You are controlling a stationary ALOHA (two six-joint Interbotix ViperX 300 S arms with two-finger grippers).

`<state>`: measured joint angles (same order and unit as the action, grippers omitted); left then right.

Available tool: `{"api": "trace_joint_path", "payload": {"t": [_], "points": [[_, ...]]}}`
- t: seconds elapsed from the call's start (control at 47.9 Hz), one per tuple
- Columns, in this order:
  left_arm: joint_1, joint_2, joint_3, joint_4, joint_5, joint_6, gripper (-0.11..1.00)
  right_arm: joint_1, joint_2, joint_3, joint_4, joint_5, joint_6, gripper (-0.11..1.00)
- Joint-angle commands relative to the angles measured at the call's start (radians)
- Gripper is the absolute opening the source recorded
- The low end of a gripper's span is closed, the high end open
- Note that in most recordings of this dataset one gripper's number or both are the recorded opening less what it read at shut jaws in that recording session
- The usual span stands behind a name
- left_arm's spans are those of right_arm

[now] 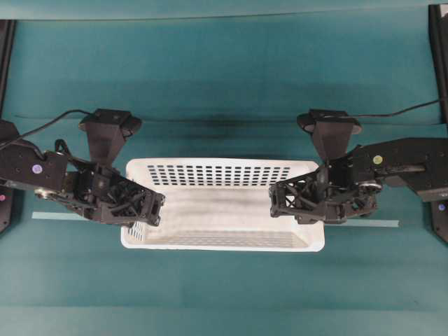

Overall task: Lift the white basket with both hands.
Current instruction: 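Hold the basket raised between both grippers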

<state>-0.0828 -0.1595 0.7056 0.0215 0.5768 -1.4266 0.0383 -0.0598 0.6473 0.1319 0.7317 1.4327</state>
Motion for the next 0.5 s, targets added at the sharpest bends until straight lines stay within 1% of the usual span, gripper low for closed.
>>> {"api": "trace_joint_path", "payload": {"t": [0.0,0.209,0.334,0.417,0.48], "points": [[-0.003,0.011,-0.009,0.008,-0.017,0.015,0.02,0.029,0.005,-0.002,-0.008,-0.005,-0.018,0.16],[-0.003,0.008,-0.005,0.008,-0.057,0.023,0.01,0.028,0.005,0.000,-0.008,-0.005,-0.025,0.16],[-0.003,0.006,-0.003,0.008,-0.057,0.029,0.02,0.029,0.005,0.002,-0.014,-0.005,-0.025,0.16],[-0.003,0.005,0.002,0.008,-0.057,0.032,0.07,0.028,0.005,0.003,-0.020,-0.012,-0.023,0.17],[-0.005,0.005,0.002,0.008,-0.055,0.032,0.17,0.029,0.005,0.003,-0.021,-0.023,-0.021,0.17]]}}
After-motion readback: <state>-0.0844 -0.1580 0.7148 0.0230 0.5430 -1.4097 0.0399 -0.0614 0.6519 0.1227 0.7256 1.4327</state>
